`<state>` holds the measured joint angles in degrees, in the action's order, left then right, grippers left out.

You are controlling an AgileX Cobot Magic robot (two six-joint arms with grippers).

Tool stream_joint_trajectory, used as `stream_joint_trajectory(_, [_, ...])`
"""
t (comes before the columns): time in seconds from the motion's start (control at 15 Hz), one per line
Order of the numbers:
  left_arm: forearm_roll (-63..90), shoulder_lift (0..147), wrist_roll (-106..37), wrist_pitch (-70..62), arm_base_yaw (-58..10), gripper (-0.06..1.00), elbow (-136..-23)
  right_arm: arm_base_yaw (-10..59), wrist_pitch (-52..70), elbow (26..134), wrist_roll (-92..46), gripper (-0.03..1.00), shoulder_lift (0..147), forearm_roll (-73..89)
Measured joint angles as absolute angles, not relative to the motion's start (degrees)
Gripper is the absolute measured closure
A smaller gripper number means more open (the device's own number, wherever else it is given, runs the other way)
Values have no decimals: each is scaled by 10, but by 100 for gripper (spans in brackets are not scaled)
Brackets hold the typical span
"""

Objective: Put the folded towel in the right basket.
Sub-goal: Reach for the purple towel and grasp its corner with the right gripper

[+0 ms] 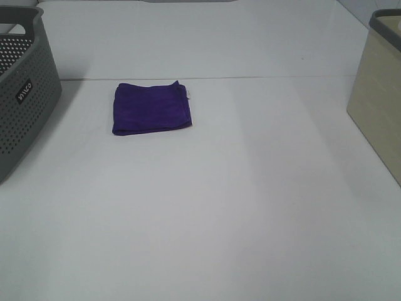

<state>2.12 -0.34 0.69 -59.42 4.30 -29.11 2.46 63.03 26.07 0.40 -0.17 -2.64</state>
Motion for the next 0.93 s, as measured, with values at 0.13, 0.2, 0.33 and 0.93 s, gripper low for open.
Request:
stream_joint_trajectory(0.13, [21, -3, 7, -594, 43, -5, -291, 25, 630, 261, 4, -1, -2, -26])
stream_joint_trajectory(0.2, [21, -3, 7, -594, 43, -5, -291, 25, 630, 261, 4, -1, -2, -26])
stream_joint_trajectory(0.33, [21, -3, 7, -594, 43, -5, -291, 25, 630, 261, 4, -1, -2, -26])
stream_joint_trajectory(0.93, [21, -3, 7, -594, 43, -5, -291, 25, 630, 261, 4, -1, -2, -26])
